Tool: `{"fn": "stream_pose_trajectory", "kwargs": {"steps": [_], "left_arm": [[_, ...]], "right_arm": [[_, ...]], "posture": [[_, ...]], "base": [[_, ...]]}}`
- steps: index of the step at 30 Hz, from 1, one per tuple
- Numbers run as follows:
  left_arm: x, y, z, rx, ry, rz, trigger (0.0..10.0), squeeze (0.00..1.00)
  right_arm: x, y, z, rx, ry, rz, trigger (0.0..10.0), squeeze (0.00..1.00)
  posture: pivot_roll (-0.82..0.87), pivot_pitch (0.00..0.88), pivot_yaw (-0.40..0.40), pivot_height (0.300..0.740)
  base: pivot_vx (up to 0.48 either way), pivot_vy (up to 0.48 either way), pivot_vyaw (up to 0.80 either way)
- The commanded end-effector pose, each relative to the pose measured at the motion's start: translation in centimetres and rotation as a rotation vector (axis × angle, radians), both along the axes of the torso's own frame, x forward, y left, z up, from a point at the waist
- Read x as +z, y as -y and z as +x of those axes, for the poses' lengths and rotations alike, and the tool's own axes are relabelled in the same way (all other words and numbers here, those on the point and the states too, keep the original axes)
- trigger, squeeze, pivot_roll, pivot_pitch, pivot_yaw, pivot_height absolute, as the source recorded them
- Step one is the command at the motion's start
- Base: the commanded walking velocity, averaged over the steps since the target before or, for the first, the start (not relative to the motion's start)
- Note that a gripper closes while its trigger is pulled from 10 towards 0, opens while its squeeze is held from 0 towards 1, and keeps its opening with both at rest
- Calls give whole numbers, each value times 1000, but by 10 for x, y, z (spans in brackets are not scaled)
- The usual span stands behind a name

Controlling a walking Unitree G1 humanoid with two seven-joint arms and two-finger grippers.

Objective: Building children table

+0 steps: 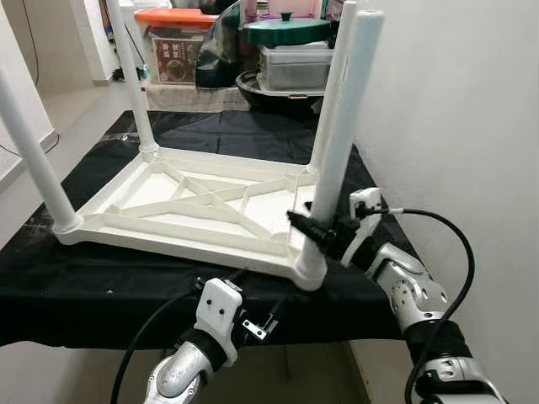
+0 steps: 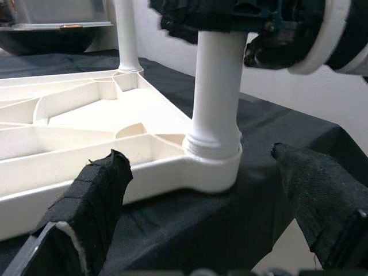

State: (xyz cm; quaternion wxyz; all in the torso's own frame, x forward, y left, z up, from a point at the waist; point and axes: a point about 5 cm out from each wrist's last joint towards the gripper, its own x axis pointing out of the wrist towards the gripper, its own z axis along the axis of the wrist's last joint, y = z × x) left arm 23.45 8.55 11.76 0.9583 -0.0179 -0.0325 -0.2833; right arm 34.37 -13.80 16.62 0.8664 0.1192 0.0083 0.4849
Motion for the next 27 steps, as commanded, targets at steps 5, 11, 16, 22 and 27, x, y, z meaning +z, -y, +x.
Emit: {"fn": "stream_pose_trajectory", "kwargs": {"steps": [5, 11, 16, 22, 27], "left_arm": [[-4, 0, -1, -3, -13, 6, 10000, 0], [-4, 0, -1, -2, -13, 5, 10000, 0], [-3, 2, 0, 1, -12, -1, 10000, 0], [-3, 1, -1, -5, -14, -1, 10000, 0], [-3, 0, 0, -6, -15, 1, 10000, 0]], "right_arm": [[0, -28, -8, 347, 0, -58, 10000, 0], [-5, -32, 0, 282, 1, -126, 0, 0], [-15, -30, 13, 31, 41, -220, 0, 0], [-9, -15, 30, -399, -5, -95, 0, 0], [-11, 3, 37, -767, -72, -50, 0, 0]], "posture": [[80, 0, -70, 740], [73, 0, -75, 740], [58, 0, -69, 740], [45, 0, -57, 740], [40, 6, -53, 740]], "base": [[0, 0, 0], [0, 0, 0], [0, 0, 0], [0, 0, 0], [0, 0, 0]]}}
